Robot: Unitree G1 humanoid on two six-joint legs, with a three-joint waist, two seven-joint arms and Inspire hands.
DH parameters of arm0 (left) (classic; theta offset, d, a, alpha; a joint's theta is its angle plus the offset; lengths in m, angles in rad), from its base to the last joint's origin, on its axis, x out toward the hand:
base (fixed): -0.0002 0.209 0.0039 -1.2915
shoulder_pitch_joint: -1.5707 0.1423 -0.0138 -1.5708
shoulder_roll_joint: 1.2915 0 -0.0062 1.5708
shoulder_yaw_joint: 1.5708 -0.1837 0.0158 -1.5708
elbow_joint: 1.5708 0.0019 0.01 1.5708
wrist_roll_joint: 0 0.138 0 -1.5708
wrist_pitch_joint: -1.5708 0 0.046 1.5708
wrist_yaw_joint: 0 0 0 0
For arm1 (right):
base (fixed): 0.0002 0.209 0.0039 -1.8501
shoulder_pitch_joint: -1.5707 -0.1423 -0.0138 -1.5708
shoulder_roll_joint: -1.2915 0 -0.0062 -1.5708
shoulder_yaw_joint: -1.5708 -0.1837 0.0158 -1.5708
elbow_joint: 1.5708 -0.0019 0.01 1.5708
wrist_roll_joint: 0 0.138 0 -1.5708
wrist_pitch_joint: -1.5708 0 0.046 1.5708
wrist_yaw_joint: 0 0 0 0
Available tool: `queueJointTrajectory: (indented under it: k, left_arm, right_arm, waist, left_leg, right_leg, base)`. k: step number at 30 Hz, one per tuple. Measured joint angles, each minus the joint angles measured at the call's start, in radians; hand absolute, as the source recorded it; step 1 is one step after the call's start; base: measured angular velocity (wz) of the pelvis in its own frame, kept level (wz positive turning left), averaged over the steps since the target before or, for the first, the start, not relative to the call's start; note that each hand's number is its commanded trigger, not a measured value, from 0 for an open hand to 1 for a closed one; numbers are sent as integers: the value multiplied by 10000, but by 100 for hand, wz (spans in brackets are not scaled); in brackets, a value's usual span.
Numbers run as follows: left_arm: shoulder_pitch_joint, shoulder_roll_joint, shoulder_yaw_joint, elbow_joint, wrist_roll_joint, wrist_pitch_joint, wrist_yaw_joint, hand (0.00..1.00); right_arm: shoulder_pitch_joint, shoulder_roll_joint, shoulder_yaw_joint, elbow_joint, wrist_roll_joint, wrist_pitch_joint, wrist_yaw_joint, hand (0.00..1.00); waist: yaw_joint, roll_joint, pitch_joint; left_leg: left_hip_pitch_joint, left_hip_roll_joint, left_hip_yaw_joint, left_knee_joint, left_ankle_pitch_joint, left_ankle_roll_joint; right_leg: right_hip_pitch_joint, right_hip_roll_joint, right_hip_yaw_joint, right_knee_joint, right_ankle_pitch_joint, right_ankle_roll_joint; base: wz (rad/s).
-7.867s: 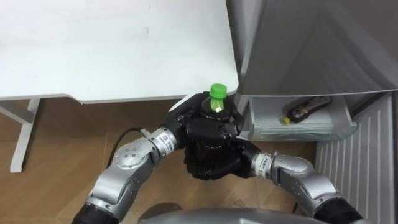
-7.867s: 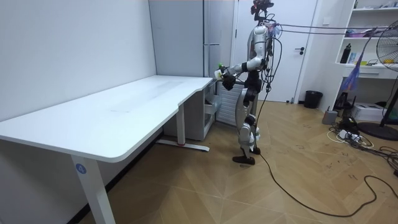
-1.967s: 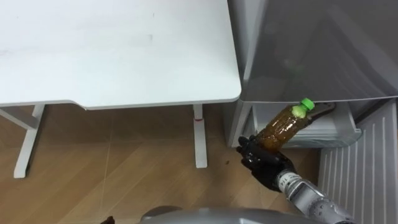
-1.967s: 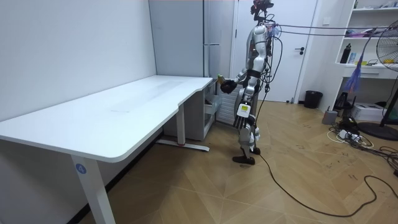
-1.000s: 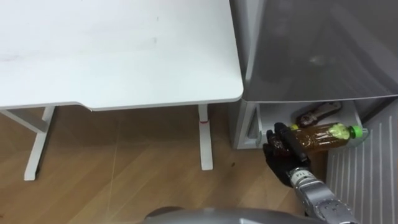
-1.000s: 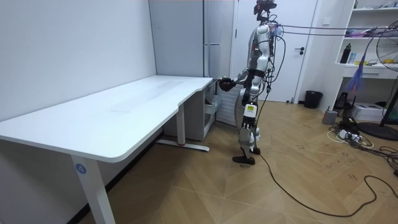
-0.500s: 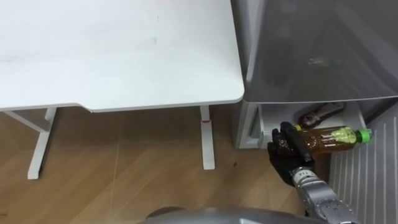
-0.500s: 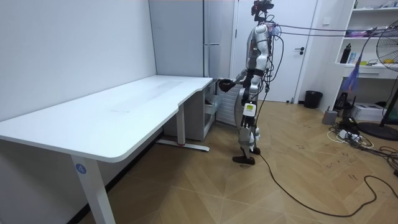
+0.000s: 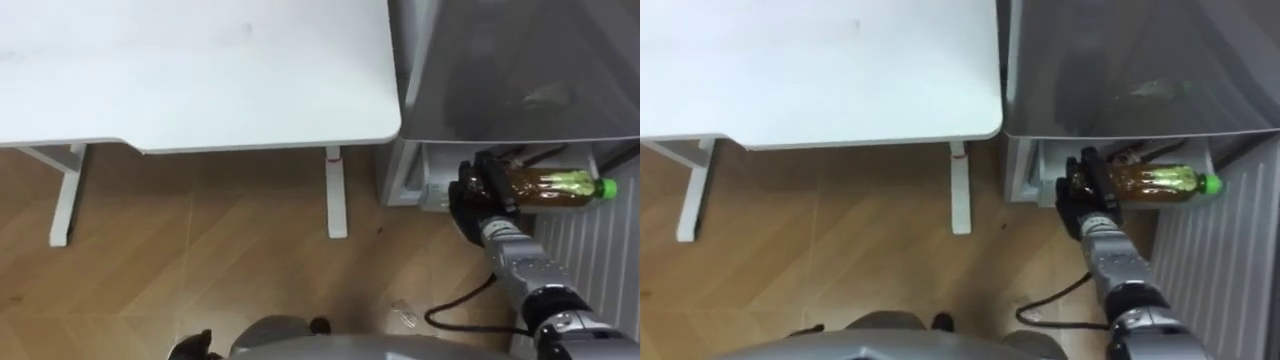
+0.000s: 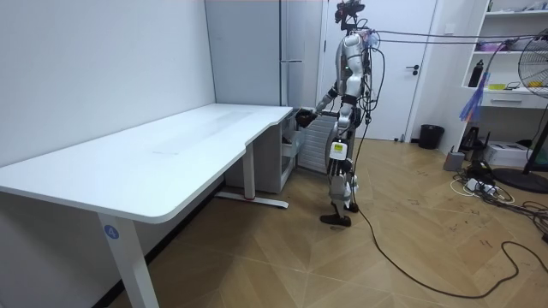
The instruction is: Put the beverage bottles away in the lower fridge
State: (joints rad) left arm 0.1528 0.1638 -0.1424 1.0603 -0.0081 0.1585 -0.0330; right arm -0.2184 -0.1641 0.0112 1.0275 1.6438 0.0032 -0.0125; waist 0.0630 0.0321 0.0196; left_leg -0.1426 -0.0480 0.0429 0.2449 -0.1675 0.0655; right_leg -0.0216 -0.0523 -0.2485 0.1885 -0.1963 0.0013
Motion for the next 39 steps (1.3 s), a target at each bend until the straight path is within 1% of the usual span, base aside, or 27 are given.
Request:
queueJointTrajectory:
  k: [4, 6, 9, 10, 12, 15, 19, 21, 22, 23, 24, 26, 28, 33, 34, 36, 37, 38, 39]
  left_arm:
    - [-285, 10, 10, 408, -8, -59, -12, 0]
    - [-438, 6, 9, 559, 1, -64, -12, 0]
    - [-513, 13, 11, 637, -9, -75, 6, 0]
    - [-525, 16, 6, 655, -9, -99, 9, 0]
    - [-695, 48, 0, 745, -14, -143, 6, 0]
    - [-940, 76, -3, 996, -18, -232, 7, 0]
    - [-1064, 151, 2, 1069, -23, -342, 17, 0]
    - [-1157, 147, 2, 1080, -197, -364, 8, 0]
    - [-1186, 148, 3, 1080, -267, -363, 5, 0]
    - [-1218, 151, 2, 1083, -411, -369, 8, 0]
    - [-1253, 156, 1, 1107, -478, -370, 11, 0]
    - [-1319, 155, 2, 1232, -735, -365, 9, 0]
    - [-1442, 163, 4, 1390, -799, -355, 16, 0]
    - [-1449, 163, 5, 1408, -790, -365, 23, 0]
    - [-1449, 163, 5, 1402, -790, -370, 23, 0]
    - [-1509, 160, -5, 1393, -789, -372, 24, 0]
    - [-1524, 166, -6, 1394, -791, -372, 31, 0]
    - [-1560, 171, -57, 1396, -803, -368, 44, 0]
    - [-1613, 195, -303, 1396, -933, -355, 49, 0]
  right_arm:
    - [-288, -2, -87, 310, -8, 18, 3, 100]
    - [-710, 0, -638, 1077, -6, 202, 13, 100]
    - [-905, -29, -1311, 1425, -23, 214, 19, 100]
    - [-967, -53, -1355, 1493, -27, 215, 31, 100]
    - [-1291, -181, -1480, 1731, -40, 233, 37, 100]
    - [-1462, -394, -1523, 1786, -40, 343, 37, 100]
    - [-1606, -494, -1527, 1786, -104, 387, 38, 100]
    - [-1986, -641, -1531, 2071, -161, 438, 53, 100]
    - [-2119, -702, -1532, 2214, -204, 449, 54, 100]
    - [-2335, -801, -1533, 2367, -251, 469, 54, 100]
    - [-2436, -889, -1537, 2373, -248, 505, 54, 100]
    - [-2557, -1001, -1550, 2381, -249, 555, 48, 100]
    - [-2710, -1127, -1561, 2387, -246, 621, 41, 100]
    - [-2996, -1197, -1566, 2390, -397, 629, -88, 100]
    - [-3033, -1223, -1565, 2390, -404, 633, -100, 100]
    - [-3198, -1383, -1555, 2390, -423, 634, -110, 100]
    - [-3226, -1418, -1544, 2391, -423, 635, -110, 100]
    - [-3297, -1483, -1528, 2401, -428, 637, -110, 100]
    - [-3462, -1549, -1521, 2556, -511, 657, -110, 100]
  waist:
    - [42, -1, 1]
    - [78, -2, 3]
    - [229, -24, 24]
    - [250, -32, 32]
    - [260, -84, 90]
    - [268, -108, 116]
    - [279, -167, 193]
    - [300, -167, 239]
    - [303, -177, 249]
    - [388, -183, 264]
    - [446, -186, 277]
    - [495, -195, 286]
    - [581, -207, 295]
    - [607, -240, 294]
    - [599, -240, 294]
    - [609, -244, 291]
    - [613, -247, 292]
    - [610, -252, 295]
    - [602, -254, 297]
  left_leg:
    - [-311, 0, -18, 43, 25, 2]
    - [-360, -9, -42, 51, 26, 4]
    - [-476, 11, -37, 58, 29, 1]
    - [-551, 14, -32, 96, 29, 1]
    - [-946, 11, -7, 266, 35, 12]
    - [-1433, 6, 4, 449, 73, 59]
    - [-1901, -19, -5, 743, 90, 90]
    - [-2272, -14, 6, 975, 106, 118]
    - [-2346, -13, 46, 1008, 113, 130]
    - [-2514, -29, 83, 1088, 128, 155]
    - [-2699, -49, 93, 1172, 130, 159]
    - [-2857, -105, 103, 1191, 189, 191]
    - [-3037, -154, 122, 1165, 317, 202]
    - [-3263, -200, 148, 1075, 513, 216]
    - [-3281, -206, 175, 1041, 533, 219]
    - [-3389, -206, 382, 996, 573, 243]
    - [-3403, -213, 389, 1002, 573, 244]
    - [-3414, -219, 394, 1003, 573, 244]
    - [-3418, -226, 400, 1008, 573, 244]
  right_leg:
    - [-306, -4, 13, 19, 21, -8]
    - [-364, -23, -17, 40, 19, -6]
    - [-641, -77, -13, 339, -13, -10]
    - [-723, -93, -25, 422, -29, -14]
    - [-1225, -189, -36, 799, -121, -16]
    - [-1748, -244, -31, 1094, -139, -20]
    - [-2198, -318, -39, 1410, -203, -35]
    - [-2560, -347, -35, 1668, -222, -52]
    - [-2683, -359, -22, 1783, -237, -62]
    - [-2928, -384, -10, 2040, -284, -69]
    - [-3143, -488, -4, 2281, -353, -83]
    - [-3375, -533, 7, 2511, -436, -93]
    - [-3650, -683, -12, 2616, -468, -118]
    - [-3984, -749, -11, 2675, -457, -131]
    - [-4019, -766, -14, 2694, -457, -131]
    - [-4219, -847, -3, 2933, -490, -132]
    - [-4246, -859, 1, 2969, -503, -132]
    - [-4258, -869, -4, 2986, -521, -130]
    - [-4267, -889, -22, 3014, -541, -137]
  base:
    - [1]
    - [0]
    - [-5]
    - [-4]
    - [0]
    - [0]
    - [2]
    - [2]
    - [-5]
    - [-4]
    - [0]
    - [6]
    - [6]
    - [1]
    - [0]
    - [5]
    - [6]
    - [5]
    - [6]
